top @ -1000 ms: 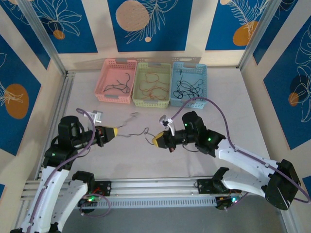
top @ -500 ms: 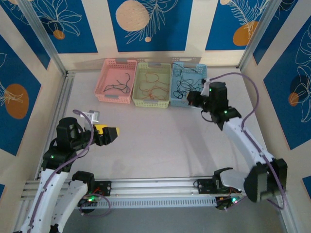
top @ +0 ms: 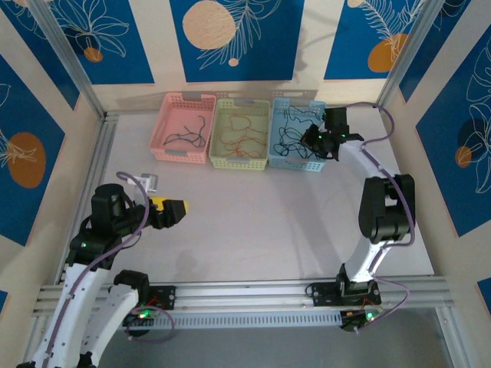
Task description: Untangle the cables
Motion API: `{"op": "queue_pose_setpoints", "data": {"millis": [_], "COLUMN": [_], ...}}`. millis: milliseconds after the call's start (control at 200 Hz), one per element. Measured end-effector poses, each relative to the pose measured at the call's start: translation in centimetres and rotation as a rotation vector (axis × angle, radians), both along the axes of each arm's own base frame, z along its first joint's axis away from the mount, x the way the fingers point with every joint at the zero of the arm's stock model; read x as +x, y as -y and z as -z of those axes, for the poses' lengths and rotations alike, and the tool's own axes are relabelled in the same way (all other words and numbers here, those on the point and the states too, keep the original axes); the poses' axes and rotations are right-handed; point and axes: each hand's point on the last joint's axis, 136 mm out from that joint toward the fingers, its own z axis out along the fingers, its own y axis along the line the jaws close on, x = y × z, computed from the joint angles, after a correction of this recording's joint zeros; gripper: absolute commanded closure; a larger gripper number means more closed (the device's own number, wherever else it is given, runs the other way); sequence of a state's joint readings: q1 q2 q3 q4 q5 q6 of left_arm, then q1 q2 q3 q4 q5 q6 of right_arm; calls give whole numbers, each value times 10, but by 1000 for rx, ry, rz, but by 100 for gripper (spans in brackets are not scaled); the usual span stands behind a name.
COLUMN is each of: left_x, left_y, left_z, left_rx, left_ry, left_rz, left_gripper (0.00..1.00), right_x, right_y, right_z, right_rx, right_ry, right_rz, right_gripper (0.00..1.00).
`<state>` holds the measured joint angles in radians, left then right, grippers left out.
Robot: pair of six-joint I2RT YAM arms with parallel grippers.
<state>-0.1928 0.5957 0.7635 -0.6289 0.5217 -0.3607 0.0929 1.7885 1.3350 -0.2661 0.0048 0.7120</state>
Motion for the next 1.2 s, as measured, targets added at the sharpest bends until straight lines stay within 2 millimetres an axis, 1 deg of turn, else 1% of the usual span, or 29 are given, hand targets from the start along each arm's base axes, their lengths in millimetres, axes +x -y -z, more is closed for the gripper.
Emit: {"op": "queue_pose_setpoints", "data": {"millis": [50, 65, 160, 195, 235, 300, 400, 435, 485, 505, 540, 605, 655, 715, 780, 815, 890, 955, 1000, 1075, 1140, 1200], "left_x": [0, 0, 0, 0, 0, 0, 1, 1, 2, 2, 4, 10, 17, 27, 37, 44, 53, 62, 66, 75, 79, 80], "left_y": [0, 0, 0, 0, 0, 0, 0, 0, 0, -1, -3, -10, -20, -30, -36, -38, -43, -51, -59, -74, -86, -96], "left_z": [0, 1, 1, 1, 1, 2, 2, 3, 3, 4, 5, 10, 17, 22, 23, 23, 26, 37, 48, 66, 86, 101], "left_rx": [1, 0, 1, 1, 1, 1, 2, 2, 5, 7, 16, 39, 78, 108, 114, 106, 94, 113, 144, 205, 264, 317], "left_ry": [-2, -3, -4, -4, -4, -6, -8, -10, -12, -12, -12, -29, -56, -77, -82, -74, -51, -42, -48, -49, -45, -27], "left_rz": [0, 0, 0, 0, 0, 0, 0, -1, -3, -7, -17, -65, -126, -196, -248, -272, -319, -376, -419, -493, -540, -580], "left_gripper": [16, 16, 15, 15, 15, 14, 14, 13, 7, 3, 1, 0, 0, 0, 0, 0, 0, 0, 0, 0, 0, 0], "right_x": [6, 7, 11, 10, 10, 9, 8, 5, -2, -7, -16, -37, -55, -76, -100, -111, -136, -154, -164, -177, -184, -189], "right_y": [-1, -1, -1, -1, -1, -2, -5, -7, -11, -13, -16, -24, -31, -36, -39, -37, -27, -17, -10, 1, 10, 17], "right_z": [8, 10, 24, 27, 29, 29, 23, 15, 3, -4, -16, -42, -65, -86, -101, -103, -97, -84, -70, -45, -23, -6], "right_rx": [2, 2, 2, 2, 1, -9, -32, -40, -54, -58, -69, -91, -110, -130, -153, -167, -208, -252, -288, -345, -393, -433], "right_ry": [-17, -21, -48, -58, -63, -64, -46, -30, 0, 16, 45, 119, 193, 271, 351, 383, 434, 457, 461, 459, 442, 442], "right_rz": [3, 4, 7, 10, 12, 7, -8, -14, -28, -38, -53, -86, -116, -145, -172, -178, -182, -181, -178, -173, -163, -148], "right_gripper": [100, 98, 70, 62, 55, 48, 45, 45, 44, 44, 44, 43, 42, 42, 41, 40, 40, 39, 39, 39, 39, 38]}}
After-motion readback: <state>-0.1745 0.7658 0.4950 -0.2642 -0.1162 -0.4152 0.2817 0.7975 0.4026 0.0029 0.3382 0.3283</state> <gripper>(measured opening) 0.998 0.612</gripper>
